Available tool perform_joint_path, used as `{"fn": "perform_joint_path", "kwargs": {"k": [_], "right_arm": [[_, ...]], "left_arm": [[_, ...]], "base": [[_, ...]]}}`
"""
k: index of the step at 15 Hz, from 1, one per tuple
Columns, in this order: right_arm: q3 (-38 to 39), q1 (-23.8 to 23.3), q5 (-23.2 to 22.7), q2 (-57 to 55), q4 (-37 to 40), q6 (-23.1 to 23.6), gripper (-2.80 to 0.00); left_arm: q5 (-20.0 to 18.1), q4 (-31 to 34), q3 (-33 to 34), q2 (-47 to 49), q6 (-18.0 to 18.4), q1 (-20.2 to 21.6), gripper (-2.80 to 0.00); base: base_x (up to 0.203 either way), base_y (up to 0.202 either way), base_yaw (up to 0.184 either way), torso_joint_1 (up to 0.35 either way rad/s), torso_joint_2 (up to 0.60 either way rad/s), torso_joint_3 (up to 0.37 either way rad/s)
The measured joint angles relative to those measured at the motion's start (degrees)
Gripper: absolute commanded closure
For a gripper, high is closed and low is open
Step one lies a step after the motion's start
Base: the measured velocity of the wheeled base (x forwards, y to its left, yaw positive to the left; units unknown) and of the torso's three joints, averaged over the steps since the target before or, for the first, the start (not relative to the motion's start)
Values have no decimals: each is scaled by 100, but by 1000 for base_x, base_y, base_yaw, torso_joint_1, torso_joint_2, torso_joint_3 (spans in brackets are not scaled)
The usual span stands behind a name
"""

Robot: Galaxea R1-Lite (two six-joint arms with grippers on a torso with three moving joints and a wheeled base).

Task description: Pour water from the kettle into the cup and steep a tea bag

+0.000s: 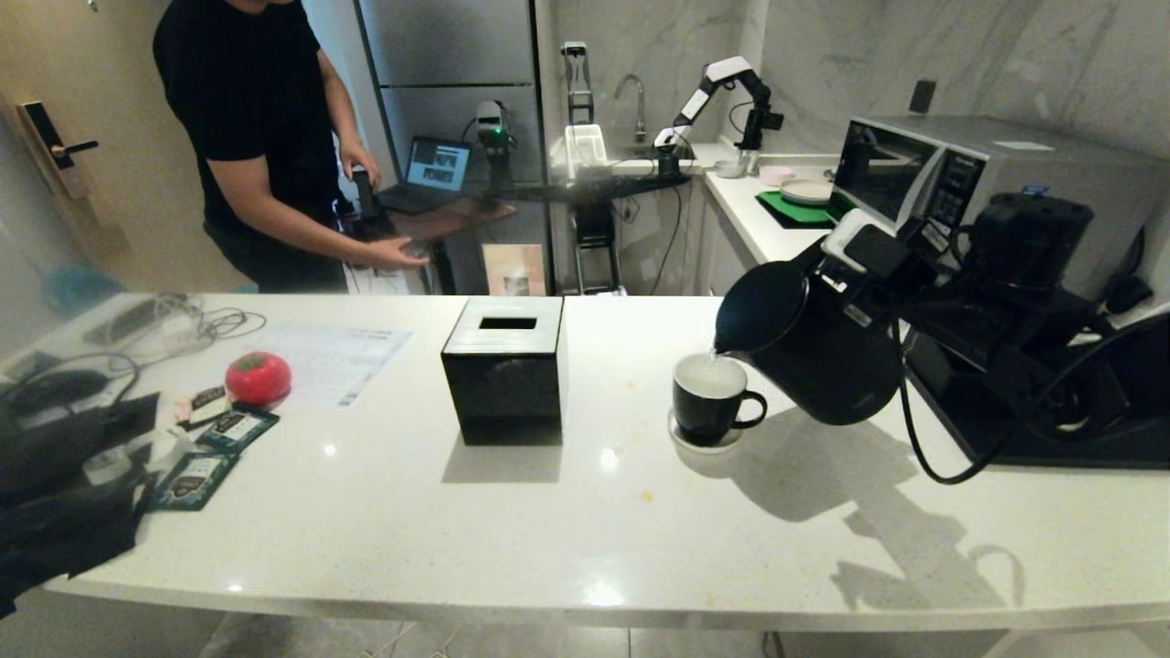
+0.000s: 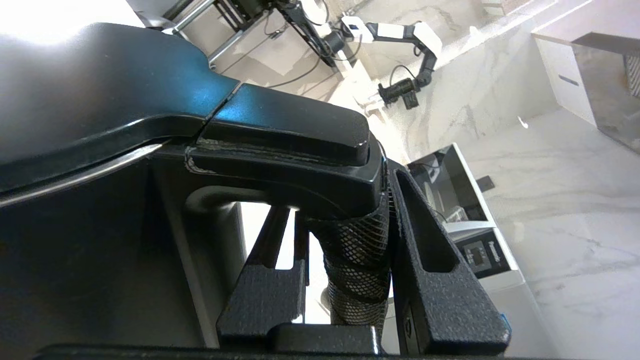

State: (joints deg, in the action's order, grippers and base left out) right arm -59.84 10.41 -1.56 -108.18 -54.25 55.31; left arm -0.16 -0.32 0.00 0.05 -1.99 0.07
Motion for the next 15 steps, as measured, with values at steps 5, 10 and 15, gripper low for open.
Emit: {"fn": "perform_joint_path", "kwargs": {"k": [5, 10, 15], "right_arm": [[26, 2, 0, 0, -22, 1, 0], [37, 2, 2, 0, -35, 4, 0], [45, 2, -4, 0, -35, 4, 0]], "left_arm": [[-2, 1, 0, 0, 0, 0, 0], [-6, -1, 0, 0, 1, 0, 0], [0, 0, 0, 0, 0, 0, 0]], "base": [[0, 0, 0, 0, 0, 0], [0, 0, 0, 0, 0, 0], [0, 0, 0, 0, 0, 0]]}}
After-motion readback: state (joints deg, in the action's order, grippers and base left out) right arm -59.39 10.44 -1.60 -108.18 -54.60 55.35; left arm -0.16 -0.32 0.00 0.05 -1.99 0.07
